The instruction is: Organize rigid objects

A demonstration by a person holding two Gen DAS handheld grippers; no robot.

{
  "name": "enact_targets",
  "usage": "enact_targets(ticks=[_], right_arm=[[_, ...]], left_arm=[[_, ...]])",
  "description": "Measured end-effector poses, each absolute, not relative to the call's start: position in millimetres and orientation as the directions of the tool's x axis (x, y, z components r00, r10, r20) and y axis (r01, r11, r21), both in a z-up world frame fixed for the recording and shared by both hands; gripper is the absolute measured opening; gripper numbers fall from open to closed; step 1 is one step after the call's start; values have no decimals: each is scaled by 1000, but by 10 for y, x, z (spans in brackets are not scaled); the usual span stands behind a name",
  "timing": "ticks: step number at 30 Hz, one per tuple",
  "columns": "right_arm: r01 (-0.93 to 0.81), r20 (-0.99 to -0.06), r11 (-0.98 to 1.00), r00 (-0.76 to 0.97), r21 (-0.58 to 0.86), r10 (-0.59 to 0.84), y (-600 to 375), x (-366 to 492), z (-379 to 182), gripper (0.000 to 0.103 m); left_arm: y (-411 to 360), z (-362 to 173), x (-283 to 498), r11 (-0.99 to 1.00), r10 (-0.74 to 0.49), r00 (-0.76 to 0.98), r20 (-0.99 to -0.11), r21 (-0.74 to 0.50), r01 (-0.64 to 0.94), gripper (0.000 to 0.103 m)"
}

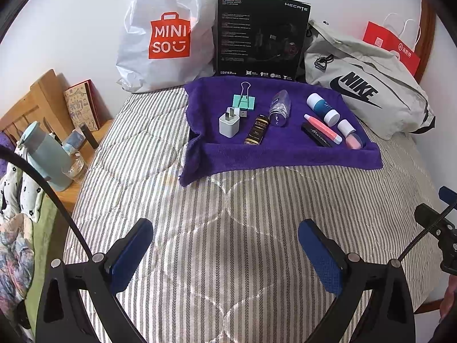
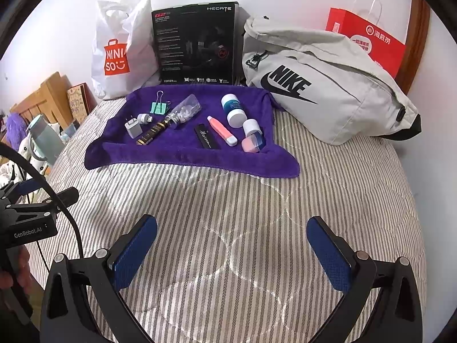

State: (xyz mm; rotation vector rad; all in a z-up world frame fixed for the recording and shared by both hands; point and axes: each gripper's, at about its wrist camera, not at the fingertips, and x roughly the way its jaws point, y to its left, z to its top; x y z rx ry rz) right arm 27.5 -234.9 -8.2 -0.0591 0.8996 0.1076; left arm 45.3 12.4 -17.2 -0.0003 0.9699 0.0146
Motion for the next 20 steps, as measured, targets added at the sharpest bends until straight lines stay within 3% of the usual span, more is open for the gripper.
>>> enact_targets(ticks=[20], right_arm=[[-129, -787, 992, 614, -16, 67, -2315, 291, -90, 103]], left_arm=[[87, -166, 442, 1000, 16, 575, -818, 22, 3, 103]])
